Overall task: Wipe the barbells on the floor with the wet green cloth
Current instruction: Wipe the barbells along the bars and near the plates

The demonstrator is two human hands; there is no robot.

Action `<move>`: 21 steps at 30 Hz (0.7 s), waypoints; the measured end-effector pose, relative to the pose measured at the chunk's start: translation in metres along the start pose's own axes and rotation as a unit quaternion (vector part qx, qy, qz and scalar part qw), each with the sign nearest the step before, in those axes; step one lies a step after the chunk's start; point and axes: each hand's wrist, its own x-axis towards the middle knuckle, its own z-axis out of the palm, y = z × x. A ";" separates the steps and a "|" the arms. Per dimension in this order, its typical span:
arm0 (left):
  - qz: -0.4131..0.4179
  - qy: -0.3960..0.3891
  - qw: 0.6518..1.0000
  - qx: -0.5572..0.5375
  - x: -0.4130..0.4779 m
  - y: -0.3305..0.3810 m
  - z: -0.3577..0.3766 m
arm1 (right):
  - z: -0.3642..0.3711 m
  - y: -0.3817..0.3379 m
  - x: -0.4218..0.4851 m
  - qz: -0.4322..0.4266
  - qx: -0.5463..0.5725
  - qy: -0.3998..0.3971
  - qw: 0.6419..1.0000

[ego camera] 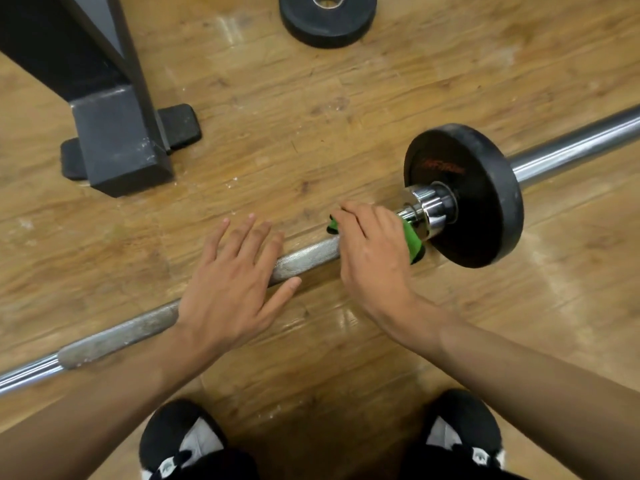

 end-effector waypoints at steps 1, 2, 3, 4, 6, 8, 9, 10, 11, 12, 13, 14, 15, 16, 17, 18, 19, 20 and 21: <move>0.001 0.003 1.000 -0.002 0.001 -0.002 0.000 | -0.001 0.003 0.003 -0.010 0.005 -0.009 1.000; 0.005 0.004 1.000 -0.006 0.003 -0.004 0.000 | -0.003 0.009 0.006 -0.025 0.007 -0.020 0.999; 0.007 0.006 1.000 -0.009 0.004 -0.006 -0.001 | -0.006 0.016 0.009 -0.043 0.002 -0.033 0.999; 0.009 0.009 1.000 -0.011 0.006 -0.009 0.000 | -0.009 0.025 0.011 -0.052 -0.011 -0.049 0.997; 0.011 0.012 1.000 -0.012 0.009 -0.013 0.001 | -0.013 0.033 0.012 -0.010 -0.044 -0.068 0.997; 0.006 0.013 1.000 -0.020 0.012 -0.015 0.001 | -0.009 0.013 0.016 0.071 -0.043 -0.035 0.996; 0.006 0.011 1.000 -0.025 0.014 -0.015 0.001 | -0.005 -0.003 0.017 0.088 -0.027 -0.024 0.995; 0.007 0.010 0.999 -0.031 0.016 -0.015 0.001 | -0.001 -0.019 0.018 0.079 -0.004 -0.031 0.996; 0.005 0.011 0.999 -0.036 0.018 -0.016 0.000 | 0.003 -0.032 0.016 0.047 0.022 -0.048 0.998; 0.003 0.011 0.999 -0.038 0.019 -0.019 0.000 | 0.006 -0.039 0.015 0.005 0.039 -0.071 0.997; 0.004 0.011 0.999 -0.042 0.021 -0.022 -0.001 | 0.006 -0.037 0.017 -0.031 0.045 -0.092 0.994; 0.006 0.014 0.999 -0.048 0.022 -0.025 0.000 | 0.004 -0.026 0.021 -0.054 0.043 -0.097 0.993; 0.008 0.019 0.998 -0.053 0.023 -0.028 0.000 | 0.003 -0.013 0.024 -0.061 0.037 -0.092 0.993; 0.008 0.023 0.998 -0.058 0.024 -0.031 -0.001 | 0.001 0.001 0.026 -0.046 0.026 -0.084 0.995; 0.006 0.023 0.998 -0.061 0.025 -0.033 -0.001 | -0.001 0.015 0.028 -0.018 0.015 -0.069 0.997; 0.003 0.020 0.998 -0.063 0.027 -0.034 0.000 | -0.003 0.025 0.030 0.014 0.005 -0.054 0.998; 0.001 0.016 0.998 -0.064 0.029 -0.035 0.000 | -0.003 0.029 0.031 0.041 -0.005 -0.039 0.998; -0.001 0.014 0.998 -0.063 0.030 -0.035 0.000 | -0.002 0.023 0.032 0.065 -0.008 -0.027 0.998; -0.003 0.013 0.998 -0.061 0.031 -0.035 0.000 | 0.002 0.011 0.032 0.077 -0.006 -0.022 0.997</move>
